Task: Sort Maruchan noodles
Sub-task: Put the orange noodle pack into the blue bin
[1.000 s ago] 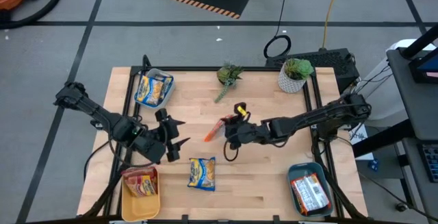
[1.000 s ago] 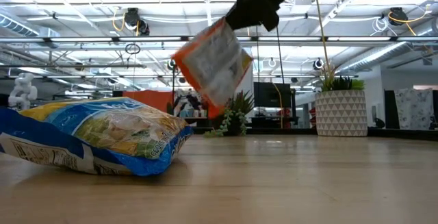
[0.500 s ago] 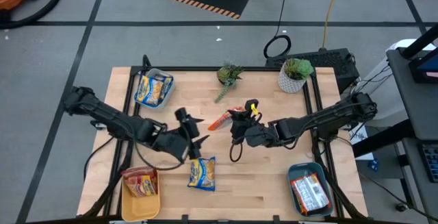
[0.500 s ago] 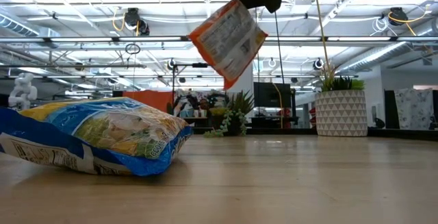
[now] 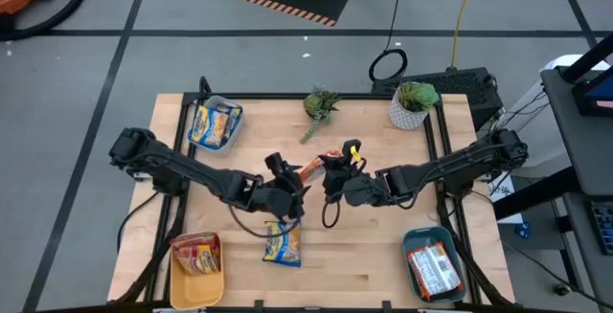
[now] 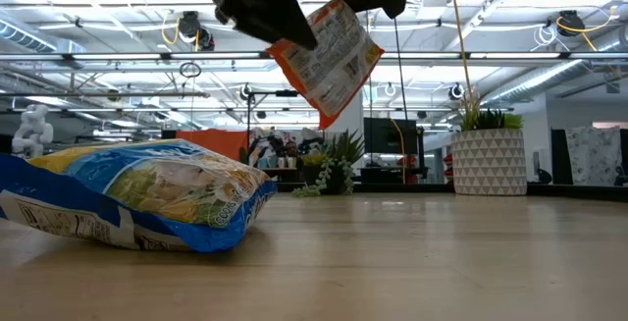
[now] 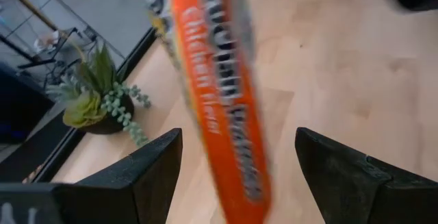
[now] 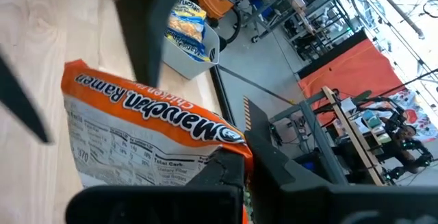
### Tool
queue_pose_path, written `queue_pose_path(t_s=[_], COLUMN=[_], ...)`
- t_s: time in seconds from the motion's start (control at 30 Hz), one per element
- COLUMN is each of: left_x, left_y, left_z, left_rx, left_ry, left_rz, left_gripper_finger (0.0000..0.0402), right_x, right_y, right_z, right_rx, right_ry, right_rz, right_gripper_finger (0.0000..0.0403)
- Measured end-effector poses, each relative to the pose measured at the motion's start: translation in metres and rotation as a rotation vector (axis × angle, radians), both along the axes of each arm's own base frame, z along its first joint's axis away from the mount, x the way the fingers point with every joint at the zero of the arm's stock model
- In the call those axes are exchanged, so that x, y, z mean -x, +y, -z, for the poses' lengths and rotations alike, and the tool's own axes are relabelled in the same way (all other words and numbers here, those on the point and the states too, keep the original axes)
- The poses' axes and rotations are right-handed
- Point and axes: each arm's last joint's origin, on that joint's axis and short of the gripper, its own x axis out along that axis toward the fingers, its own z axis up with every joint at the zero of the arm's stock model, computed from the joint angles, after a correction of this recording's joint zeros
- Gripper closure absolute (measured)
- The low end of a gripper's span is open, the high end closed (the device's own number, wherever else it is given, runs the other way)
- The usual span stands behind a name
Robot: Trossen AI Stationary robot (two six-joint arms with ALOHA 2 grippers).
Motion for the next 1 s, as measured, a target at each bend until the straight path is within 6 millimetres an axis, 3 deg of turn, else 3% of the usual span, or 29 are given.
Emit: queue_pose_path(t_s=[0.37,0.8,1.0], left_x=[-0.010,-0.010,-0.009], left_y=[0.017,0.013,0.010], left_z=[0.005,0.005,0.005], left_rx=[0.052,0.004,-0.034], left_ry=[-0.048,0.006,0.034], left_rz=[-0.080,0.004,0.044], left_gripper_finger=[0.0119,0.0266,0.0278], right_x=[0.000,0.000,0.001], right_y=[0.001,0.002,0.003], right_z=[0.003,0.003,0.004], right_rx=[-0.037,-0.034,-0.054], right_ry=[0.028,0.032,0.058], right_rz=[-0.063,-0.067,-0.112], right_gripper_finger=[0.0403,0.0403,0.0396])
